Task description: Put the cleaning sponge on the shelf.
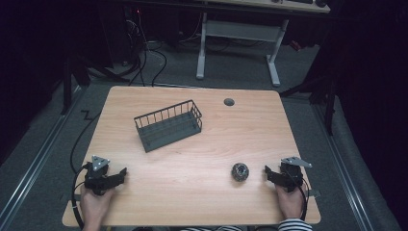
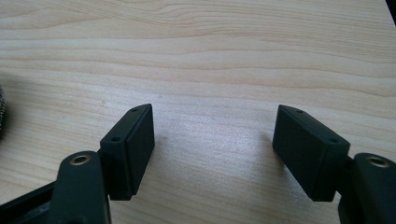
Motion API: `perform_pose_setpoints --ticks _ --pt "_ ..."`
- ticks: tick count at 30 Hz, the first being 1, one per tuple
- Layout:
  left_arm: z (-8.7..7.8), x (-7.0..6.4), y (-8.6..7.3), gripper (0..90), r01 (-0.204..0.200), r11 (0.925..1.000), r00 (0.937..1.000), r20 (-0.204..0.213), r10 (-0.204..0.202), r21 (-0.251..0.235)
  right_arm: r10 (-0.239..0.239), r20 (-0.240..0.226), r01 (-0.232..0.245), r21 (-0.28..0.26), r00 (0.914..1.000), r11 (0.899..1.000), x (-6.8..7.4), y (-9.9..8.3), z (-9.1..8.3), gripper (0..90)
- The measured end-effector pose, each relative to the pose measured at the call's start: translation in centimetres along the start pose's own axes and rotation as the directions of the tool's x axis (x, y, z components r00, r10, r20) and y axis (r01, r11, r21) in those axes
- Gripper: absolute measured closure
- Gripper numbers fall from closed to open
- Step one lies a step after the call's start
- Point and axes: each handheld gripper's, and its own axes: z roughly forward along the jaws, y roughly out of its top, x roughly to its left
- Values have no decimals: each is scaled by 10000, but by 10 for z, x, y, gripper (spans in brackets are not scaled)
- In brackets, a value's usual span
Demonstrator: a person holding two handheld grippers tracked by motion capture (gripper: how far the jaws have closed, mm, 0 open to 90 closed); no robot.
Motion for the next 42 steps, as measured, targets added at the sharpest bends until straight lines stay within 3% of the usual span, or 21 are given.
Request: perform_pose_setpoints --ticks 6,28,42 --pt "1 -1 1 187 -69 10000 10000 64 68 69 -43 -60 43 -15 10000 10000 0 0 0 298" --pt "0 -1 1 213 105 9999 9999 -51 -105 13 -59 -76 59 -8 10000 10000 1 0 0 298" --pt "-4 -3 7 224 217 9996 9990 401 -210 -167 -55 -72 55 -8 10000 10000 1 0 0 299"
